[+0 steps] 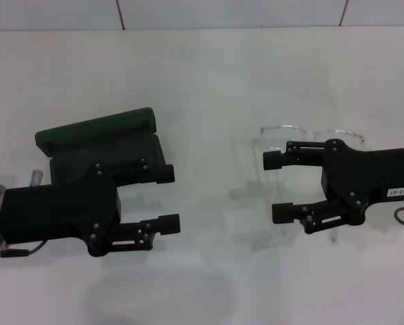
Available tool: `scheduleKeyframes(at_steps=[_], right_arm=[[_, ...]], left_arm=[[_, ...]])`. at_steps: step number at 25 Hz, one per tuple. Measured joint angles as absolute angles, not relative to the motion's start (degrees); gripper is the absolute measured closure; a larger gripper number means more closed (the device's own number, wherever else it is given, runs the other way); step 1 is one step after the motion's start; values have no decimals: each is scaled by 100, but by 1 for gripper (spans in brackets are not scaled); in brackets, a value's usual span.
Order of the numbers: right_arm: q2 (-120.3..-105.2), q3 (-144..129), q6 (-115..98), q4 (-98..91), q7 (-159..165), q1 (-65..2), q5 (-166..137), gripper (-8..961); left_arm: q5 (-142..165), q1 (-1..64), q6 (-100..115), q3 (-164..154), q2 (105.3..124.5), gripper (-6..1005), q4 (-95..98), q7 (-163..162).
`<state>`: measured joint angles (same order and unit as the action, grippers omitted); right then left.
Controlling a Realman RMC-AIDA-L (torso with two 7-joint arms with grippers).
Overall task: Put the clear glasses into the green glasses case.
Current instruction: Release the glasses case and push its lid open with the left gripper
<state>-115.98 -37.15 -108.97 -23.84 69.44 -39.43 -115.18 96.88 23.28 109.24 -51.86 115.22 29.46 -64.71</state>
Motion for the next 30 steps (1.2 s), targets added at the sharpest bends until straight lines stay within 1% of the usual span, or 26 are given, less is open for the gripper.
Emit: scheduleKeyframes(at_steps=[12, 17, 20, 23, 26, 30], right_arm=[[-11608, -3718, -10860, -2377, 6910, -3943, -11473, 86], [-11592, -3687, -10486, -2379, 6908, -3813, -11074, 87], [-11565, -3655, -10287, -2478, 6909, -3653, -10736, 88], [-11556, -3644, -10175, -2706, 6909, -3382, -10136, 88], [-11553, -3641, -10154, -2858, 6807, -2988, -8998, 89], [-11542, -3638, -10186, -2887, 6630, -2497, -7782, 90]], left_arm=[[9665, 2330, 10890, -5128, 11522, 263, 2950, -6438], [9652, 2373, 10867, -4764, 11570, 266, 2952, -6593], [9616, 2397, 10866, -4160, 11664, 268, 2996, -6686], [9483, 2452, 10730, -3989, 11684, 270, 3232, -7045], [9385, 2485, 10408, -3953, 11722, 272, 3720, -7361], [9684, 2536, 9881, -3989, 11815, 275, 4915, -7887]])
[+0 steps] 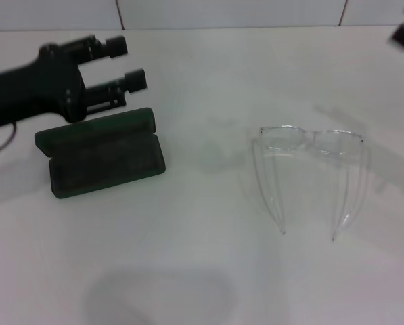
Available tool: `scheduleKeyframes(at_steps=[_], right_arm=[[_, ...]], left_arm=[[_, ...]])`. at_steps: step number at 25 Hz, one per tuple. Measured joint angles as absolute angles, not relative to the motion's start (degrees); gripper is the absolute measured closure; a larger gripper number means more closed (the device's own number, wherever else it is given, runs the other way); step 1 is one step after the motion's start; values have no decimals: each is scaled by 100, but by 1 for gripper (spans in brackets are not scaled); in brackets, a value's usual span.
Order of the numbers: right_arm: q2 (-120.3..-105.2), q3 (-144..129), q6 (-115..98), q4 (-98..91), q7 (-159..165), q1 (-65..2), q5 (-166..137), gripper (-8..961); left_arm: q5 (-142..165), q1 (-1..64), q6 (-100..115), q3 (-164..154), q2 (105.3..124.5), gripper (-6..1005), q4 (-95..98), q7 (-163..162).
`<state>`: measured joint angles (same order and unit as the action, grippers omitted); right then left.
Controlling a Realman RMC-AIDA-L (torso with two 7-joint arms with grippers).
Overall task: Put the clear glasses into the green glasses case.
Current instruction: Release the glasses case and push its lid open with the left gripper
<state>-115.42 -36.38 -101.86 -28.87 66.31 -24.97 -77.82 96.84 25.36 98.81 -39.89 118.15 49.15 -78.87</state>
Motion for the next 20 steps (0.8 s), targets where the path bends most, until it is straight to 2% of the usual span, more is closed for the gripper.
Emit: scheduleKeyframes(at_steps=[3, 6, 11, 20], right_arm=[[-11536, -3638, -10151, -2891, 6621, -2283, -7431, 91], [-11558, -3628, -10020, -2874, 6619, -2115, -7280, 264], [-11560, -3592, -9890, -2789, 6646, -2036, -7206, 498], [-11535, -3671, -9755, -2773, 6614, -2086, -7389, 671]], left_arm=[[10373, 2605, 9487, -3997, 11861, 277, 5718, -8303], [11218, 2644, 9212, -4171, 11955, 289, 6442, -8633], [12084, 2695, 8902, -4812, 11943, 303, 7211, -9519], [12943, 2781, 8940, -5273, 11925, 308, 7787, -10151]])
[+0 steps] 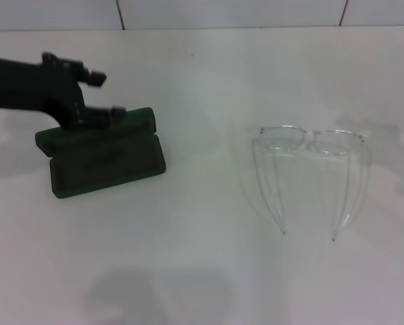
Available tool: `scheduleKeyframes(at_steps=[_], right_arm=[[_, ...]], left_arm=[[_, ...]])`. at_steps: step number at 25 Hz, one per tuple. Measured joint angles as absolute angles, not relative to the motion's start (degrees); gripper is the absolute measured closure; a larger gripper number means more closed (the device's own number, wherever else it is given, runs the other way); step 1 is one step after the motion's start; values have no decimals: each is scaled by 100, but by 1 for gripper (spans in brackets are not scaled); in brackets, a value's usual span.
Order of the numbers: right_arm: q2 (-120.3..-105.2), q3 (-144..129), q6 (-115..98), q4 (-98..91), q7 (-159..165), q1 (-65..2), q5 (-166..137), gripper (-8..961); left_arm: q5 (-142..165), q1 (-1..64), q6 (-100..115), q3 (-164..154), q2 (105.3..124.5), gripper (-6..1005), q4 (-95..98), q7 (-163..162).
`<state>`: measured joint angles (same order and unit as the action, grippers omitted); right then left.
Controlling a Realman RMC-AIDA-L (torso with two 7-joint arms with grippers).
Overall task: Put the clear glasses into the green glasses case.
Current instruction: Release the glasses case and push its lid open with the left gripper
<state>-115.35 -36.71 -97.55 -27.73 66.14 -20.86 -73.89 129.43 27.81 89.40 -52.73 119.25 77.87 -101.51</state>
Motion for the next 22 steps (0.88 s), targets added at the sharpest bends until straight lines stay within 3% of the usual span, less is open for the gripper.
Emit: scheduleKeyframes(at_steps=[8, 22], right_arm=[[-11549, -3797, -9618, -2690, 6484, -2086, -7462, 898], [-11537, -3726, -9651, -2513, 6483, -2026, -7437, 892]], left_arm=[[13568, 2853, 8497, -5897, 11961, 312, 7574, -10221], [14252, 3204, 7974, -6063, 11959, 320, 7004, -10232]])
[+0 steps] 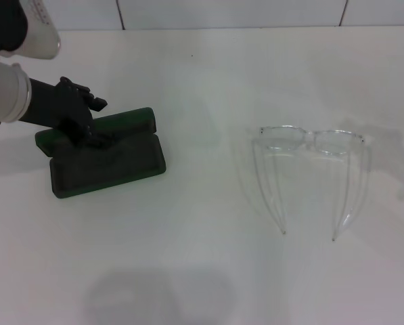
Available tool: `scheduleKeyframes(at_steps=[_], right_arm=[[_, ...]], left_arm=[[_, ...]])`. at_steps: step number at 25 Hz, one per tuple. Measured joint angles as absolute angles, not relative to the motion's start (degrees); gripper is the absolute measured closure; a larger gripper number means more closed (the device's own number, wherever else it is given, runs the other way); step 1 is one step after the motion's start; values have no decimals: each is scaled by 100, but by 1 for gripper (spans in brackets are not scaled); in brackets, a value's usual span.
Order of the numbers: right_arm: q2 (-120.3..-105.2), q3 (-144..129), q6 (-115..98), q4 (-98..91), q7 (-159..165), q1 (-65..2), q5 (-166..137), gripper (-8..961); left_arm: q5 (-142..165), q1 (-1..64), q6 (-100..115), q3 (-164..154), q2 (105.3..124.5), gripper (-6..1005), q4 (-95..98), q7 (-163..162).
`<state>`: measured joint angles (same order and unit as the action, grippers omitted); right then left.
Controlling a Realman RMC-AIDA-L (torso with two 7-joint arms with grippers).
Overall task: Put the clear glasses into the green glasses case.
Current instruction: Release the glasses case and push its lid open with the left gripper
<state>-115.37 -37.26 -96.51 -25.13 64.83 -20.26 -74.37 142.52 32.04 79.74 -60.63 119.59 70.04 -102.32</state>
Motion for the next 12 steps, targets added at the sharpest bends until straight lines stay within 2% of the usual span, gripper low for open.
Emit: scheduleKeyframes(at_steps=[12], right_arm=[[-11540, -3720, -9651, -2439, 6494, -2021, -7399, 892]], left_arm=[[14550, 3234, 7780, -6074, 11962, 326, 6886, -10345]])
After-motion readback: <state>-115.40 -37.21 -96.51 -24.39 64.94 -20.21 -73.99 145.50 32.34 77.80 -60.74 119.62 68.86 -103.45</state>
